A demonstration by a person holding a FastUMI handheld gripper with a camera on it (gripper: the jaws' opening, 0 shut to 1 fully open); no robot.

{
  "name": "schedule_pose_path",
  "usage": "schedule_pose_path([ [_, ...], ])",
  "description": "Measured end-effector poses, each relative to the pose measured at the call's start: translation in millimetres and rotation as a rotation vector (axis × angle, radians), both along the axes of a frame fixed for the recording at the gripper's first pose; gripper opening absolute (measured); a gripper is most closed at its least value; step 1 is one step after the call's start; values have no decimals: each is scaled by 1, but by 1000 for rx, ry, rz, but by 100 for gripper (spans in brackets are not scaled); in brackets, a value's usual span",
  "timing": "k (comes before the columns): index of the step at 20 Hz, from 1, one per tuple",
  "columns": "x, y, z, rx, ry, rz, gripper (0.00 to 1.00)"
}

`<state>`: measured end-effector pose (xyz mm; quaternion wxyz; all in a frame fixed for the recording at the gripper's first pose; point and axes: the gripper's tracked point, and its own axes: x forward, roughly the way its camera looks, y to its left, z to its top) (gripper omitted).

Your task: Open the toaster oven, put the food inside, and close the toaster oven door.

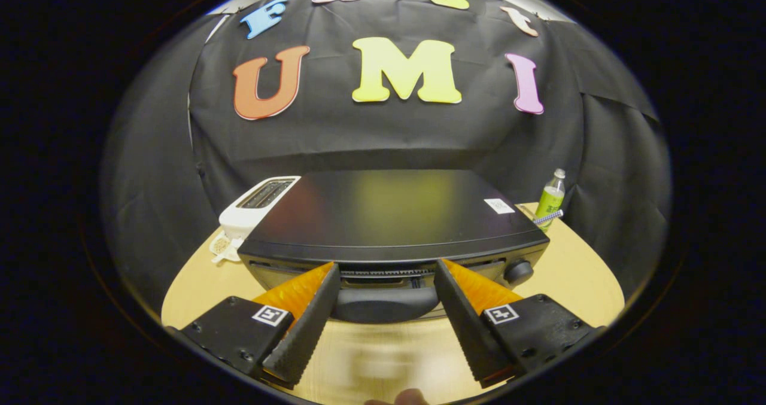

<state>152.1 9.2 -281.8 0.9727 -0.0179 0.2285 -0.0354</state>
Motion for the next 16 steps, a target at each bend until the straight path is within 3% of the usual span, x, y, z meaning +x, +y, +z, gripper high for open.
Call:
schedule_pose_path([
  [6,-48,-2,-16,12,67,11,100],
  [16,-112,-4,-84,0,218,8,100],
])
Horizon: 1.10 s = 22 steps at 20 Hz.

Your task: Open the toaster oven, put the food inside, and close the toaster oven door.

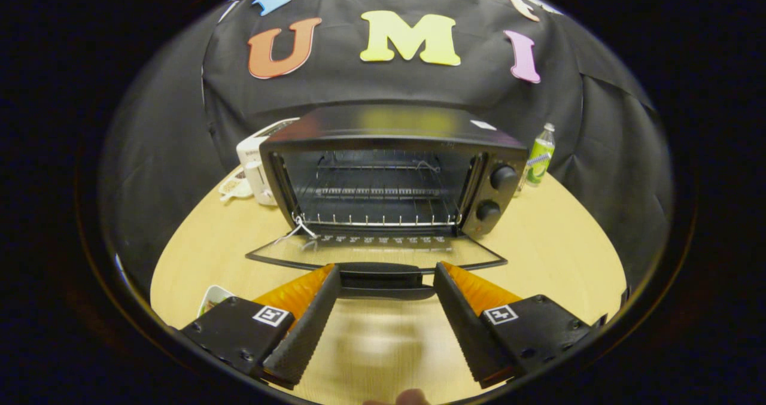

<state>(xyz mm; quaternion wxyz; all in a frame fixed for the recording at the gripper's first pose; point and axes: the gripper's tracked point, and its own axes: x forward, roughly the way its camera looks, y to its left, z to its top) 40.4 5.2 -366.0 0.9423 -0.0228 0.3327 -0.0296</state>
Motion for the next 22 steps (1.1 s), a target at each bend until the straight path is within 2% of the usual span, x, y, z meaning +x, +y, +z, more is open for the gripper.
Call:
schedule_pose_path([
  [5,-10,-2,-13,14,50,-2,100],
  [11,-26,-6,21,43,39,20,100],
  [16,-47,9,67,135,65,140,100],
  [22,-84,58,98,396,239,284,100],
])
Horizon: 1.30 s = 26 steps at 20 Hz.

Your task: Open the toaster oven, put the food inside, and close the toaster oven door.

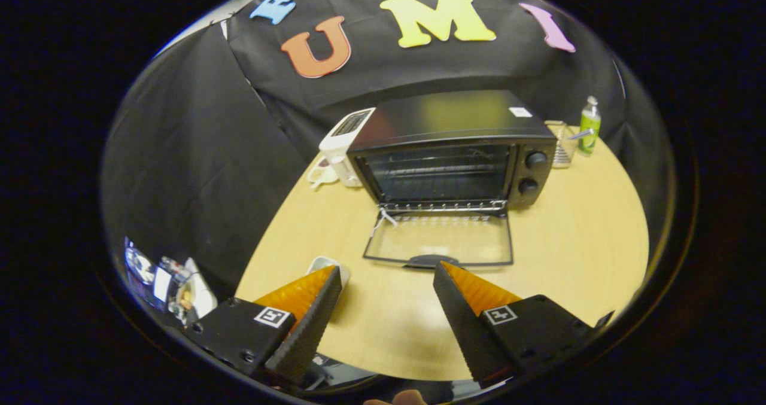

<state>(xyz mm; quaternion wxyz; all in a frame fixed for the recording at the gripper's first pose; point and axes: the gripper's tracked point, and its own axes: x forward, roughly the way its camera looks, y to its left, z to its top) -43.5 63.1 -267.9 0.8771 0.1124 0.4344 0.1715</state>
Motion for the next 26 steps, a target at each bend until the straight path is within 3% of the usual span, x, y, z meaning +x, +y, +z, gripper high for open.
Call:
schedule_pose_path([
  [7,-21,60,-31,213,297,36,99],
  [18,-31,105,-109,233,541,50,82],
  [26,-33,116,-115,280,596,43,47],
])
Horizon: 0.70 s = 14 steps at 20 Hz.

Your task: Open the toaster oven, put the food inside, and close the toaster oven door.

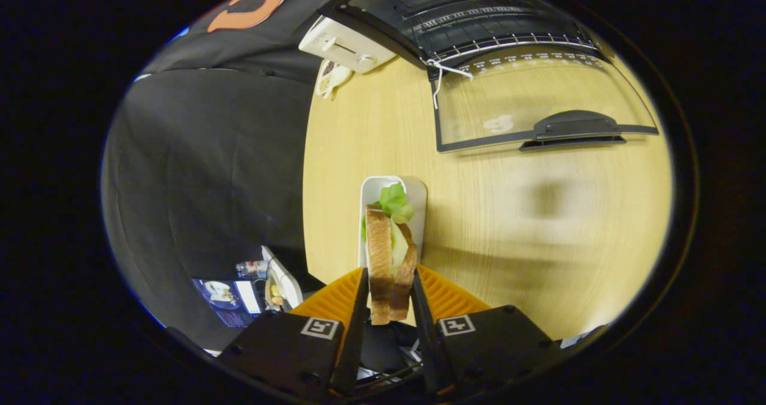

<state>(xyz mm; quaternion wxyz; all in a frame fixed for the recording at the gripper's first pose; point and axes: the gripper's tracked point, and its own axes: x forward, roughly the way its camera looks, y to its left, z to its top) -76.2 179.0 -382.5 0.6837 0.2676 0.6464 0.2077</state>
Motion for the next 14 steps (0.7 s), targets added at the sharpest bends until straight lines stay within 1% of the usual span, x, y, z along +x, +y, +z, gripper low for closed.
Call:
schedule_pose_path([
  [1,-1,-1,-1,1,3,2,42],
  [4,-3,-3,7,13,-2,19,38],
  [8,-4,-6,30,56,-20,13,34],
  [10,-3,-8,50,100,-25,-7,33],
  [12,2,-14,73,150,-45,-45,33],
  [14,16,-25,97,207,-74,-107,33],
])
